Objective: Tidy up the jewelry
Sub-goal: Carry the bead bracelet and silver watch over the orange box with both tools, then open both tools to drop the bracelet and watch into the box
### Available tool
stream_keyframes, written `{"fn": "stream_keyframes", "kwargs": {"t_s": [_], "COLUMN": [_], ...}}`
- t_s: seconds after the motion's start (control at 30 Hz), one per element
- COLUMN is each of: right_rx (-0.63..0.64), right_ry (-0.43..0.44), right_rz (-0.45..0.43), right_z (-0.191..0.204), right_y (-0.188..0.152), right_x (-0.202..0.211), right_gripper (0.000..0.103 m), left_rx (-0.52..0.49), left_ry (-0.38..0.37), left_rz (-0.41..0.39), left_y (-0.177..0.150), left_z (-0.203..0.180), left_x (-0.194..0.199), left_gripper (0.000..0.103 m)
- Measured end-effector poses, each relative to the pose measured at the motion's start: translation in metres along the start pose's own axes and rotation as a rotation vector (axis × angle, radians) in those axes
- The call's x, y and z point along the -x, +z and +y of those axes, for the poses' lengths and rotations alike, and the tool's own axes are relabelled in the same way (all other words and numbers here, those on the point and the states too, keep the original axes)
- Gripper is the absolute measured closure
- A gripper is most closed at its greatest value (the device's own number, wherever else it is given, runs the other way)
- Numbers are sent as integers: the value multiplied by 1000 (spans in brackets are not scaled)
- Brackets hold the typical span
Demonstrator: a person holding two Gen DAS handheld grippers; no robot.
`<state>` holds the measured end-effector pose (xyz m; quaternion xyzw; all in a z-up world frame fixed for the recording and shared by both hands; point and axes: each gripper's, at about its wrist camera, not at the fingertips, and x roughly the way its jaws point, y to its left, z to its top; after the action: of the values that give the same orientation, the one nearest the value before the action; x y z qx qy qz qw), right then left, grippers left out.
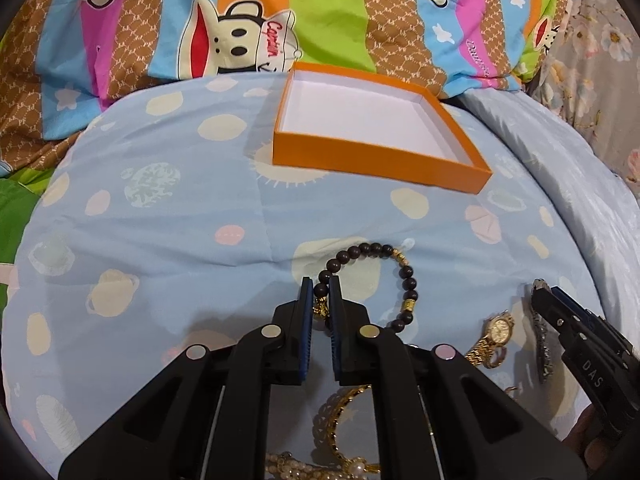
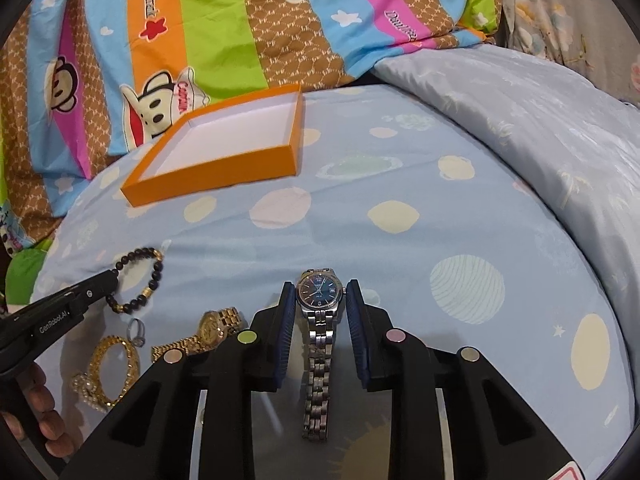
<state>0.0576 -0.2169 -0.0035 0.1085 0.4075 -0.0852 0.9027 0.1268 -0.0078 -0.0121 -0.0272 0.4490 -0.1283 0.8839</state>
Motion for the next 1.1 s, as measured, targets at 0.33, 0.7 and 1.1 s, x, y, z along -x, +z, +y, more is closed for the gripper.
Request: {"fn": "stream_keyframes", "kwargs": {"t_s": [0.33,0.7,1.1], "right_rx": [-2,43,57], "right_ry": [88,164,199], "right_rz": [-81,-160,-33], "right_z": [8,27,46], "right_y": [41,134,205], "right_x": [27,-2,-126], "right_gripper": [79,79,79], "left_rx": [-34,-105,-88], "left_ry": [-92,-67,-34], "left_rz": [-109,-251,-154], "left_y": [38,133,204], "left_z": [-16,-35,-24], "left_x": [47,40,-80], "left_gripper": [96,96,96]}}
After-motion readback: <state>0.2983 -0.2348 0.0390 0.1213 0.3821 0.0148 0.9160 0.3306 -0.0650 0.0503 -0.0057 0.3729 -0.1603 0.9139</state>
